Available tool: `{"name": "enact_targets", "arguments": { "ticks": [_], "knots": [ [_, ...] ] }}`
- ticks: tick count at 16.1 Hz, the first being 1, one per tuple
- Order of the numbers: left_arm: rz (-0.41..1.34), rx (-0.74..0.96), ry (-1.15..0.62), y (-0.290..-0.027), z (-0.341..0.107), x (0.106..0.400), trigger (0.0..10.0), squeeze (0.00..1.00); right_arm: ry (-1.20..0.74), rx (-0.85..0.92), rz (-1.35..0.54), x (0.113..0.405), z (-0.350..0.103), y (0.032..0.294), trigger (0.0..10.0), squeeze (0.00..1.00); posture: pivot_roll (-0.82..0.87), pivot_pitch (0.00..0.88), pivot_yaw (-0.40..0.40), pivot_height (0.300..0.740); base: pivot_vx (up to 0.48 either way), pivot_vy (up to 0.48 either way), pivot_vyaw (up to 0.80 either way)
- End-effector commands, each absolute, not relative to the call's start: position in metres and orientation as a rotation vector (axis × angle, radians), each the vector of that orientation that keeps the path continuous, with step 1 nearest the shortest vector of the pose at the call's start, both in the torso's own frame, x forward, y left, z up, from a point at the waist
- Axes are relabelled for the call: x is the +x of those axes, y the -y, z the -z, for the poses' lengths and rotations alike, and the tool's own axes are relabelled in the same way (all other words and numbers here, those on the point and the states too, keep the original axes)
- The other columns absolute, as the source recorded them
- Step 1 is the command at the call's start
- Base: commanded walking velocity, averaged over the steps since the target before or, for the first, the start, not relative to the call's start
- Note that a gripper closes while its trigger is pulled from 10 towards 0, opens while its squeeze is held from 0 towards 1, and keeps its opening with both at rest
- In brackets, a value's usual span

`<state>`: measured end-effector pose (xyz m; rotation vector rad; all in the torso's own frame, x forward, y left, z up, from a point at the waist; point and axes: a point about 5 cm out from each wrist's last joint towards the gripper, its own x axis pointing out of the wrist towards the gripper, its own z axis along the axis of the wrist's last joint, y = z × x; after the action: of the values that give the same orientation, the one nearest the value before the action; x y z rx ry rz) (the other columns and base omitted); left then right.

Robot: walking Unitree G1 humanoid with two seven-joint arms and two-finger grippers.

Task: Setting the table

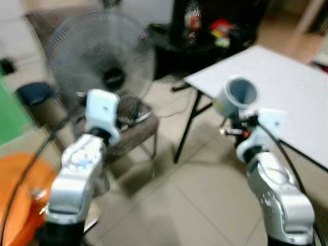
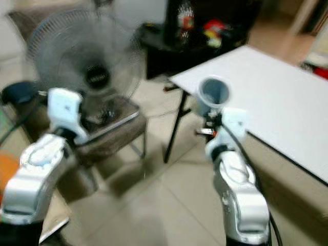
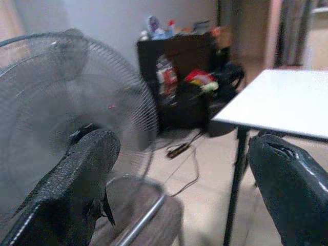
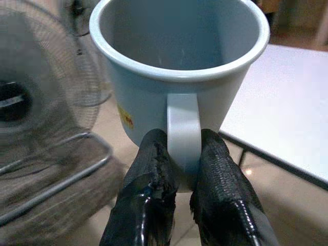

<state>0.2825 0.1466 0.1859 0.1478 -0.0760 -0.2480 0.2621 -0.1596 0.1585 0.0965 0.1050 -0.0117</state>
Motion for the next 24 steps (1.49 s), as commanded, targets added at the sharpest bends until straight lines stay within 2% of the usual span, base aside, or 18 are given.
{"name": "enact_targets", "arguments": {
  "ticks": [1, 9, 24],
  "knots": [
    [0.304, 0.135, 0.085, -0.133, -0.188, 0.283, 10.0, 0.0, -0.102, 0.088, 0.062, 0.26, -0.16, 0.172, 10.0, 0.0, 0.04, 0.0, -0.064, 0.74, 0.255, 0.0, -0.79],
    [0.312, 0.146, 0.081, -0.134, -0.187, 0.283, 10.0, 0.0, -0.109, 0.073, 0.043, 0.262, -0.157, 0.169, 10.0, 0.0, 0.04, 0.0, -0.061, 0.74, 0.255, 0.0, -0.74],
    [0.299, 0.139, 0.076, -0.138, -0.185, 0.285, 10.0, 0.0, -0.085, 0.044, -0.025, 0.267, -0.155, 0.157, 10.0, 0.0, 0.05, 0.0, -0.065, 0.74, 0.326, 0.0, 0.0]
  ]
}}
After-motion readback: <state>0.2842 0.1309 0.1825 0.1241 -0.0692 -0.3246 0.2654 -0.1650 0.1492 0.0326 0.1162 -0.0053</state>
